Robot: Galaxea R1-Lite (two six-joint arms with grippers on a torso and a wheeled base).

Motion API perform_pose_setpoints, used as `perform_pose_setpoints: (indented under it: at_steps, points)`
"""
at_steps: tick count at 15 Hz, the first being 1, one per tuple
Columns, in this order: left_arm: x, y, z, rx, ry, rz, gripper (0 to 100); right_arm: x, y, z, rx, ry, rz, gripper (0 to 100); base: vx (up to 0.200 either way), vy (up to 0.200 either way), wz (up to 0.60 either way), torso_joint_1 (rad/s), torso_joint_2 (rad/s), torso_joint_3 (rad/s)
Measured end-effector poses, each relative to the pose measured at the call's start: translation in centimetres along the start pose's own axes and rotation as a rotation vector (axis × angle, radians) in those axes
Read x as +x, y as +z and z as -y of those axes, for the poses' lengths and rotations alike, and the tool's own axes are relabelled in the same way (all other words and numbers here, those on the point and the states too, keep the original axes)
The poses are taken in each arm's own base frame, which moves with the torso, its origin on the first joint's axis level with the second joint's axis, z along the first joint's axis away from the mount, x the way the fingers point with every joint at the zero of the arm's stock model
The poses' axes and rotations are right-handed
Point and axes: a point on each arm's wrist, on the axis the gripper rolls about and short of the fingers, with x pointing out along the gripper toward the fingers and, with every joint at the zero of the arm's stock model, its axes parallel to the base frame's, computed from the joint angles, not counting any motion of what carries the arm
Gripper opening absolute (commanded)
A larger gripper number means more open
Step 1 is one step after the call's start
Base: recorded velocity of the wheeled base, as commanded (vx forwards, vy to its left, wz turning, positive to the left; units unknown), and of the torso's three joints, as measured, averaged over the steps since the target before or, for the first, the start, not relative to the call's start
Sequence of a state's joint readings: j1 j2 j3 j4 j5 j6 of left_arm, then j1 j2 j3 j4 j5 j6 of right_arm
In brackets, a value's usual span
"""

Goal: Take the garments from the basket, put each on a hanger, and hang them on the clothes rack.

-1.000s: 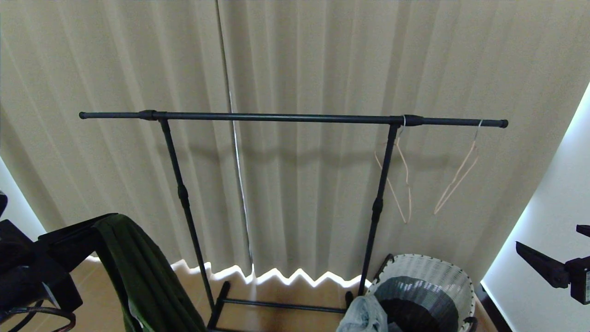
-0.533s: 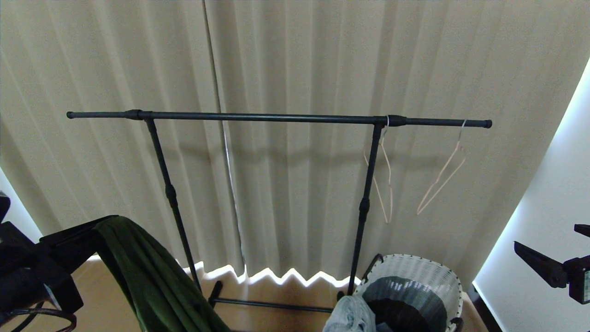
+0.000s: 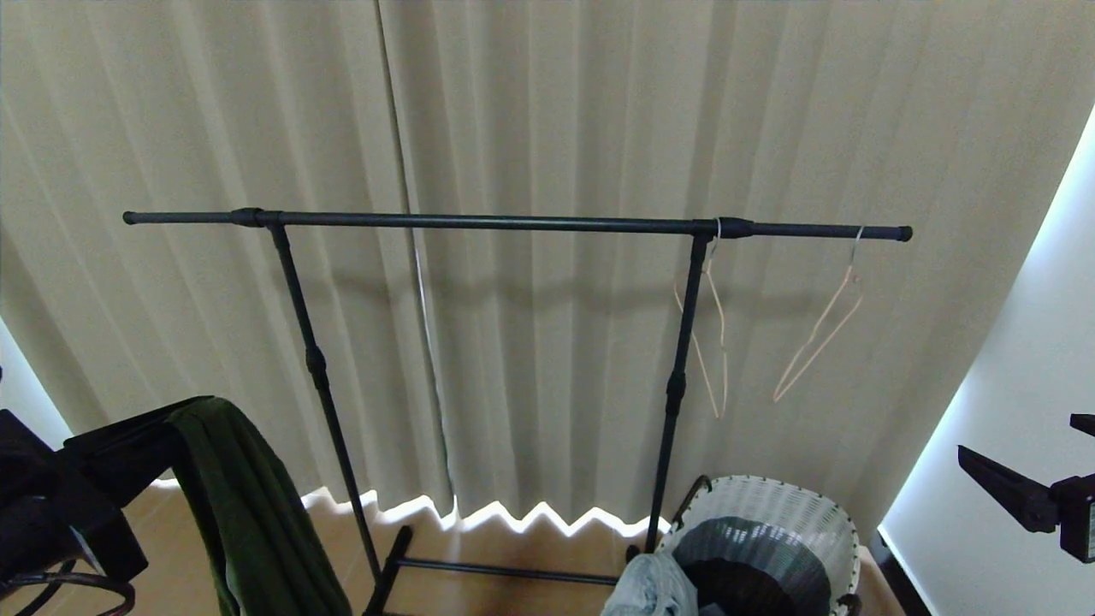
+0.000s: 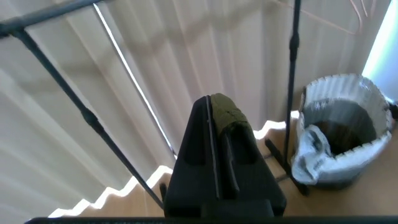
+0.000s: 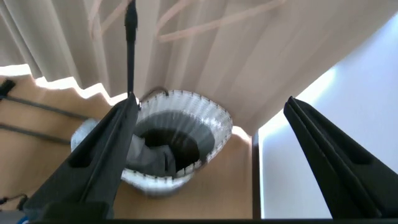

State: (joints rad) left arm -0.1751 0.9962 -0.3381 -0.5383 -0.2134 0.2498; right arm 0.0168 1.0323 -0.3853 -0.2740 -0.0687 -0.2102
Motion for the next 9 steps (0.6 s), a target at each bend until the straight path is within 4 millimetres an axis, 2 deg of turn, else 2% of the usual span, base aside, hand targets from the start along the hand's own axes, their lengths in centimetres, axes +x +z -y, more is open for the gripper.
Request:
perform_pose_setpoints:
  at_steps: [8, 9]
  points:
    - [0.0, -0.1, 0.0, 0.002, -0.001, -0.005, 0, 0.9, 0.5, 0.0, -0.001, 0.002, -0.021, 100, 0.2, 0.0, 0.0, 0.005, 0.0, 0.004]
    - [0.0, -0.1, 0.0, 0.005, -0.001, -0.006, 0, 1.2, 0.6, 0.1, -0.001, 0.002, -0.027, 100, 0.0, 0.0, 0.0, 0.0, 0.0, 0.0]
